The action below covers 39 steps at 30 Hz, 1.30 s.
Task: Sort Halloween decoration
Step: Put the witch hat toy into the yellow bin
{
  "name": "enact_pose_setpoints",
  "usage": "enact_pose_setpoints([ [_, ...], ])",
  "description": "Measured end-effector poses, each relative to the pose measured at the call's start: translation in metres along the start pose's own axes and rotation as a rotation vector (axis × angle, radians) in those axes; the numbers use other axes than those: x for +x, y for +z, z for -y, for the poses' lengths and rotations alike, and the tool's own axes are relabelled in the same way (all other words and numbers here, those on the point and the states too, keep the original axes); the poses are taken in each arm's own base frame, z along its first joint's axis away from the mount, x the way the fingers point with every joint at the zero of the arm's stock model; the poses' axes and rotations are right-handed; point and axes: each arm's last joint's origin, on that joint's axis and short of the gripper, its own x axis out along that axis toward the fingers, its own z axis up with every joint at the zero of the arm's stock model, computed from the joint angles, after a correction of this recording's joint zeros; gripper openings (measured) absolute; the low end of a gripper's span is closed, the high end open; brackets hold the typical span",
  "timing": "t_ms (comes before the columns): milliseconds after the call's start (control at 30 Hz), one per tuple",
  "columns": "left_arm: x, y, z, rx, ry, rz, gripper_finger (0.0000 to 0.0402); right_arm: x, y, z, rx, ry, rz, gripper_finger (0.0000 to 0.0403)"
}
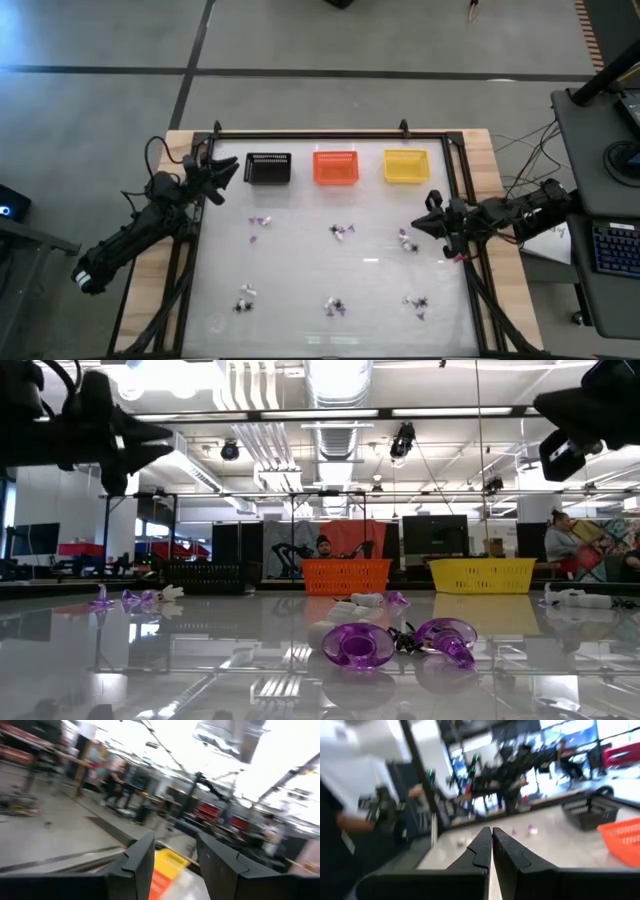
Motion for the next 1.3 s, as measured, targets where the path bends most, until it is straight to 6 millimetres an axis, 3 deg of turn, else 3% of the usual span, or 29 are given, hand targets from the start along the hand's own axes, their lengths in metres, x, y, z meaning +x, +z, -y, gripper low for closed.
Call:
enact_pose_setpoints([
  [200,0.004,0.019,0.014,-0.017,-0.141,-0.117,0.013,-0.001,0.013,0.003,0.052,-0.172,0.166,0.0009],
  [800,0.0,0.09,0.05,0.017,0.064,-0.314,0.013,-0.002,0.015,0.005,0.055,-0.24,0.203,0.0009],
  [1167,0.002,0.095,0.051,-0.028,0.087,-0.327,0.013,-0.002,0.015,0.005,0.046,-0.262,0.207,0.0009],
  [1300,0.006,0.092,0.049,-0.083,0.108,-0.357,0.013,-0.004,0.016,0.008,0.113,-0.372,0.244,0.0009],
])
